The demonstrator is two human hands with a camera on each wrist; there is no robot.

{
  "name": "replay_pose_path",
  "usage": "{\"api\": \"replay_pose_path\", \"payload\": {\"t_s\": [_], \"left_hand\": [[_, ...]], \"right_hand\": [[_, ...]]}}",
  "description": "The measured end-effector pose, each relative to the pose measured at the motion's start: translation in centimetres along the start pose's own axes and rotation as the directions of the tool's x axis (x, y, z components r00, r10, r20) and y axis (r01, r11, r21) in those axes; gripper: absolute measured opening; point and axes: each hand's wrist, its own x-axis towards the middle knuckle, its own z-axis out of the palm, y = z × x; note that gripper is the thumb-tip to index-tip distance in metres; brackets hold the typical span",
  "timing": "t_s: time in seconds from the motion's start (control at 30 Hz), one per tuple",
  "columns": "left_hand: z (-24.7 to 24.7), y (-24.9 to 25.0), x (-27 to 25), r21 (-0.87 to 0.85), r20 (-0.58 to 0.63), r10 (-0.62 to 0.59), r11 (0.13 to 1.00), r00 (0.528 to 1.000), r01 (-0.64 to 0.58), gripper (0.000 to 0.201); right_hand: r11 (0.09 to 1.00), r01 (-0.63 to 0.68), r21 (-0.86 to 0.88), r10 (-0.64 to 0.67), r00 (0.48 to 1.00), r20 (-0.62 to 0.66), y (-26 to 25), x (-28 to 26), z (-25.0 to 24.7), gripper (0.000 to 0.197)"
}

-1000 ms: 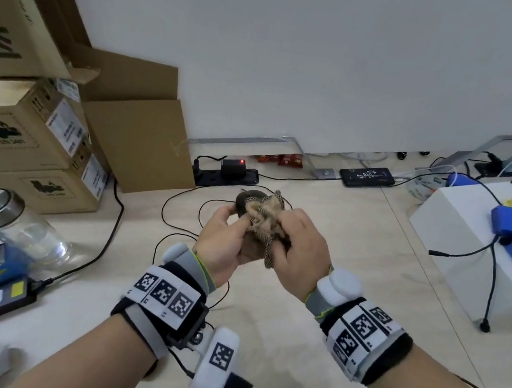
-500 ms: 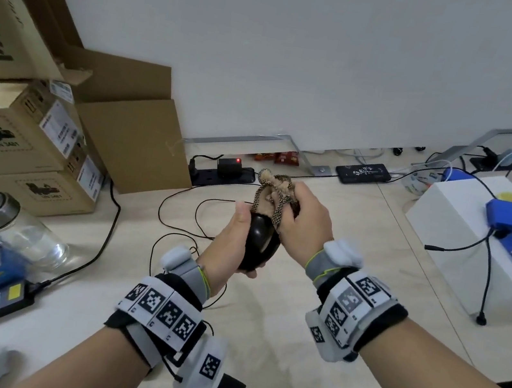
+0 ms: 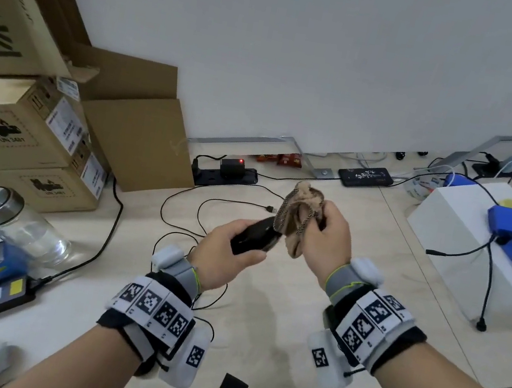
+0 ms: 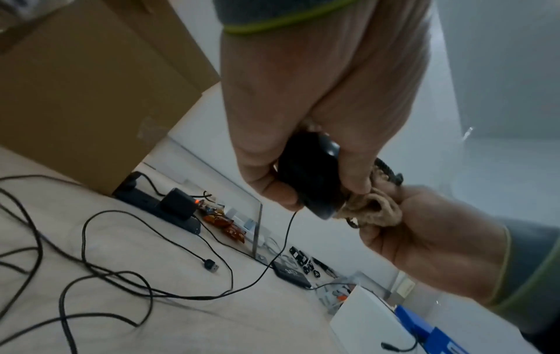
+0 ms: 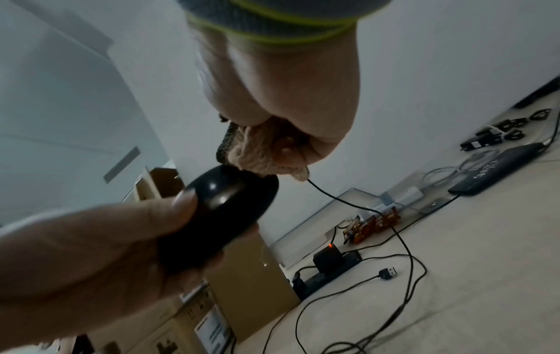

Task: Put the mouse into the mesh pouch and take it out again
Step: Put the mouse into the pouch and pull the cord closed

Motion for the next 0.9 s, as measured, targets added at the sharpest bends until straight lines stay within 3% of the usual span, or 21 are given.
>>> {"api": "replay_pose_path", "payload": {"t_s": [0.1,0.2,0.27,0.33,0.43,0.5,0.57,0.67,0.8,0.87,0.9], "left_hand": [[0.4,0.1,-0.1,0.148,-0.102,0.014,0.989,0.995,0.002,0.07],[0.8,1.0,0.1,0.24,-0.191,0.078,0.97,0.979,-0.03,0.089],[1.0,1.1,0.2,0.289,-0.223,0.108,0.957,0.969,-0.041,0.092],[1.0,1.2,0.1,0.304,-0.235,0.133,0.951,0.963,-0.057,0.093],[0.7,0.8,0.0,0.266,-0.215,0.153,0.959,0.965,-0.093,0.101],[0.5,0.4,0.0,0.251,-0.209,0.172,0.961,0.963,-0.118,0.098],[0.7,0.4,-0.1,0.246,-0.206,0.195,0.959,0.959,-0.142,0.094],[0.8,0.8,-0.3,0.222,-0.23,0.184,0.966,0.956,-0.133,0.085],[-0.3,0.3,-0.1,-0.069,-0.298,0.013,0.997,0.955,-0.035,0.063],[-0.9,0.3,-0.1,-0.366,-0.303,-0.133,0.931,0.944,0.014,0.039],[-1.1,0.5,-0.1,-0.525,-0.266,-0.207,0.85,0.941,0.039,0.026]], "right_hand": [[0.998,-0.012,-0.061,0.017,0.996,0.083,-0.7,-0.6,0.3,0.008],[0.964,0.177,-0.2,-0.133,0.968,0.212,-2.0,-3.9,1.2,0.006],[0.938,0.305,-0.165,-0.252,0.927,0.279,-3.1,-5.7,1.7,0.013],[0.927,0.348,-0.14,-0.294,0.906,0.306,-3.4,-5.7,1.8,0.016],[0.951,0.262,-0.163,-0.216,0.943,0.254,-2.5,-3.7,1.1,0.012],[0.971,0.08,-0.227,-0.035,0.98,0.197,-1.3,-2.3,0.5,0.004],[0.959,-0.043,-0.282,0.091,0.983,0.158,-0.5,-1.4,0.3,0.011],[0.97,-0.009,-0.242,0.048,0.987,0.156,-1.2,-1.8,0.4,0.018],[0.99,0.099,-0.103,-0.075,0.974,0.213,-2.1,-2.3,0.1,0.023],[0.999,0.038,-0.035,-0.033,0.992,0.125,-1.6,-1.5,-0.4,0.017],[1.0,0.001,-0.019,0.0,0.996,0.084,-1.3,-1.2,-0.7,0.014]]}}
